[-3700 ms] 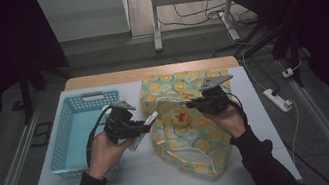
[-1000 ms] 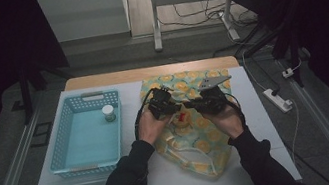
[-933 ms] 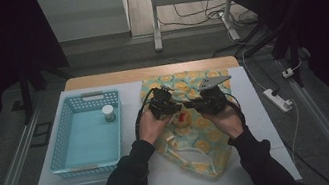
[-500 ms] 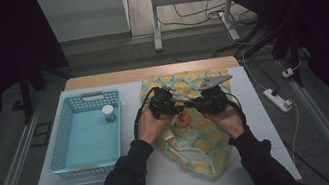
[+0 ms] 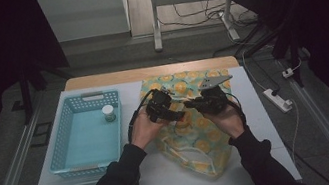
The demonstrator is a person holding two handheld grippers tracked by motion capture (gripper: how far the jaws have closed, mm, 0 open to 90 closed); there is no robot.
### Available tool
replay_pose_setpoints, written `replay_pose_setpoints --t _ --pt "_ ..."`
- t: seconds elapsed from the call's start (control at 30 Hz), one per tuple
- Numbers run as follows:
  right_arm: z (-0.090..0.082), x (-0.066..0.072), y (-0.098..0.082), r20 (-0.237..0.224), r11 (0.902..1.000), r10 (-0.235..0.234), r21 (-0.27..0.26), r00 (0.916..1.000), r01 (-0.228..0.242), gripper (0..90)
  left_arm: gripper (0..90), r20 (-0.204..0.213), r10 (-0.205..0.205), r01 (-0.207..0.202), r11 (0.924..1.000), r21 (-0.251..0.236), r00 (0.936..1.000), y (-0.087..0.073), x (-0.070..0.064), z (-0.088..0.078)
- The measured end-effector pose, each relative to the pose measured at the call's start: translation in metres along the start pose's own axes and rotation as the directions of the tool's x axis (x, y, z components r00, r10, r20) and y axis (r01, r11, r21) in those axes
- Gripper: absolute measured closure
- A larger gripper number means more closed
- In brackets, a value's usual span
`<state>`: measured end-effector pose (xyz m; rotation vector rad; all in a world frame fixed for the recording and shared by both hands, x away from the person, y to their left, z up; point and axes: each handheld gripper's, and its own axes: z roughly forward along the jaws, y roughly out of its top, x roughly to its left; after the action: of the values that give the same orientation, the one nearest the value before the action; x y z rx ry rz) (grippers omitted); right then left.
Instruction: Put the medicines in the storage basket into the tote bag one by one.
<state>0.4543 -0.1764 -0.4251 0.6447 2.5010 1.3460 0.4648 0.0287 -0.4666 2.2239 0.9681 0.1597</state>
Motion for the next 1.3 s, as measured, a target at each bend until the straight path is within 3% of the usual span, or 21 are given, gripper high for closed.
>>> replay_pose_setpoints --t 0.27,0.43,0.67,1.03,1.3 --pt "-0.001 0.0 0.0 -0.001 1.0 -0.002 -0.004 1.0 0.002 89.8 20.5 0.045 -0.033 0.033 0.9994 -0.002 0.9984 -0.007 -0.003 -0.014" --pt "0.0 0.001 0.0 -0.002 1.0 -0.005 -0.001 1.0 0.005 89.8 15.1 0.108 -0.061 0.064 0.9977 -0.021 0.9923 -0.013 0.001 -0.026" --pt "0.0 0.001 0.0 -0.002 1.0 -0.004 0.0 1.0 0.004 89.8 5.0 0.152 -0.045 0.05 0.9982 -0.032 0.9874 -0.021 0.005 -0.04" --pt "0.001 0.001 0.0 -0.004 1.0 -0.002 -0.002 1.0 0.002 89.8 0.3 0.139 -0.024 0.031 0.9985 -0.045 0.9901 -0.038 0.02 -0.066" --pt "0.001 0.001 -0.001 -0.002 1.0 -0.001 0.003 1.0 0.001 89.8 0.0 0.142 -0.054 0.07 0.9915 -0.11 0.9884 -0.054 0.037 -0.091"
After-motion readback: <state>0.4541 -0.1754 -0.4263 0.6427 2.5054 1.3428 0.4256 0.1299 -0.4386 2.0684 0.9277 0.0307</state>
